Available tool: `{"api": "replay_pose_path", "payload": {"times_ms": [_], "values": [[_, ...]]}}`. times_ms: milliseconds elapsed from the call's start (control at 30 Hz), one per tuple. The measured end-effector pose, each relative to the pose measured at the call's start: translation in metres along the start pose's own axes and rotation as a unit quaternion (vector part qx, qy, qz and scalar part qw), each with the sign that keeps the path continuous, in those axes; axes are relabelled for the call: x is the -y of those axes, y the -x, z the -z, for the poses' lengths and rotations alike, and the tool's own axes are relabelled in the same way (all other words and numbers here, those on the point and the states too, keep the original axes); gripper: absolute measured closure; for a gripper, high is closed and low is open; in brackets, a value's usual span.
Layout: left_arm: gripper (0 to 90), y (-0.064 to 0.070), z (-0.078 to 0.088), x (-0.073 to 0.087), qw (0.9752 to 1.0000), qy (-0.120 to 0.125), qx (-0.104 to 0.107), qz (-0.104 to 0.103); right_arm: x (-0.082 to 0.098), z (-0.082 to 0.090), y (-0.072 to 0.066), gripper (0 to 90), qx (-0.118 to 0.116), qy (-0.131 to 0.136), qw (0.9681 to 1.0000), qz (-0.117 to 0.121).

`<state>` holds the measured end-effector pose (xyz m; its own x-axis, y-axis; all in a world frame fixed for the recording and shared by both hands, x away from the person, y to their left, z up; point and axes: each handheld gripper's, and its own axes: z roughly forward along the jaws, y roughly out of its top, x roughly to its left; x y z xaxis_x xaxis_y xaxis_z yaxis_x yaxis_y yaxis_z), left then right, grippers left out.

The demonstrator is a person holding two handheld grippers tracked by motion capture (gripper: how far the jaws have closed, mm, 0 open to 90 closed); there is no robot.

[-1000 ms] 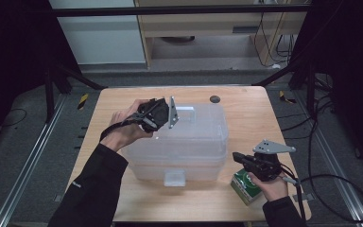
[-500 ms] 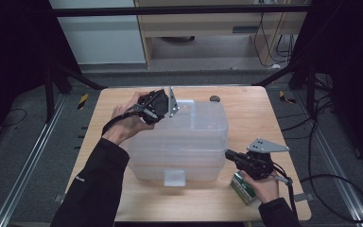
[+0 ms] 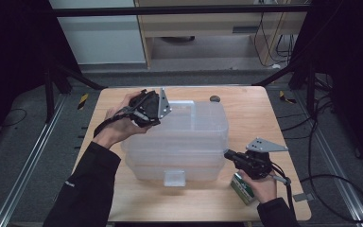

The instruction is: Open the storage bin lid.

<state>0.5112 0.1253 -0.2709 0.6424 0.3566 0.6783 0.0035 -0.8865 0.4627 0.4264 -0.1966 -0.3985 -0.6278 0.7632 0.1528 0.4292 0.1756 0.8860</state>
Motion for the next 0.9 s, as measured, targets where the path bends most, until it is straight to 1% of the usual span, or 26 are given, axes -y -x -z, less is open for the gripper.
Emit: {"api": "replay_pose_path", "payload": {"times_ms": [67,100,200,267,300,367,400,433,467,533,567,633,733,800,833,900], "values": [[44.4,-0.003,0.007,0.004,0.9999,0.009,0.003,0.014,0.000,0.000,0.000,90.0,0.000,0.000,1.0000,0.000],[43.9,-0.004,0.011,0.006,0.9996,0.015,0.008,0.023,0.000,0.000,0.000,90.0,-0.001,-0.001,1.0000,0.000],[42.8,-0.006,0.020,0.014,0.9981,0.030,0.006,0.053,0.000,0.000,0.000,90.0,-0.001,-0.002,1.0000,0.000],[42.9,-0.007,0.026,0.021,0.9959,0.044,0.008,0.079,0.000,0.000,0.001,90.0,-0.001,-0.003,1.0000,0.000],[43.1,-0.008,0.029,0.024,0.9949,0.047,0.008,0.089,0.000,0.000,0.000,90.0,-0.001,-0.003,1.0000,0.000],[43.0,-0.009,0.034,0.030,0.9929,0.051,0.002,0.107,0.000,0.000,0.000,90.0,0.000,-0.003,1.0000,0.001],[42.9,-0.010,0.036,0.035,0.9913,0.055,-0.001,0.120,0.000,0.000,0.000,90.0,0.001,-0.003,1.0000,0.000],[42.8,-0.011,0.038,0.037,0.9905,0.057,-0.003,0.125,0.000,0.000,0.000,90.0,0.002,-0.002,1.0000,0.001],[42.6,-0.011,0.040,0.040,0.9890,0.059,-0.008,0.135,0.000,0.000,0.000,90.0,0.003,-0.002,1.0000,0.002],[42.6,-0.012,0.044,0.048,0.9858,0.066,-0.016,0.153,0.000,-0.001,0.000,90.0,0.004,-0.003,1.0000,0.003],[42.6,-0.012,0.046,0.052,0.9836,0.070,-0.022,0.165,0.000,-0.001,0.000,90.0,0.003,-0.004,1.0000,0.002],[43.0,-0.011,0.050,0.060,0.9793,0.077,-0.025,0.186,0.001,-0.001,0.000,90.0,0.004,-0.004,1.0000,0.003],[43.2,-0.011,0.056,0.071,0.9738,0.081,-0.030,0.210,0.000,-0.001,0.000,90.0,0.004,-0.005,1.0000,0.003],[44.3,-0.011,0.061,0.081,0.9666,0.091,-0.036,0.237,0.000,-0.001,0.000,90.0,0.004,-0.005,1.0000,0.003],[44.8,-0.011,0.063,0.085,0.9644,0.094,-0.039,0.244,0.001,-0.001,0.000,90.0,0.004,-0.004,1.0000,0.003],[45.9,-0.011,0.067,0.093,0.9584,0.100,-0.046,0.264,0.001,-0.001,0.000,90.0,0.003,-0.005,1.0000,0.002]]}}
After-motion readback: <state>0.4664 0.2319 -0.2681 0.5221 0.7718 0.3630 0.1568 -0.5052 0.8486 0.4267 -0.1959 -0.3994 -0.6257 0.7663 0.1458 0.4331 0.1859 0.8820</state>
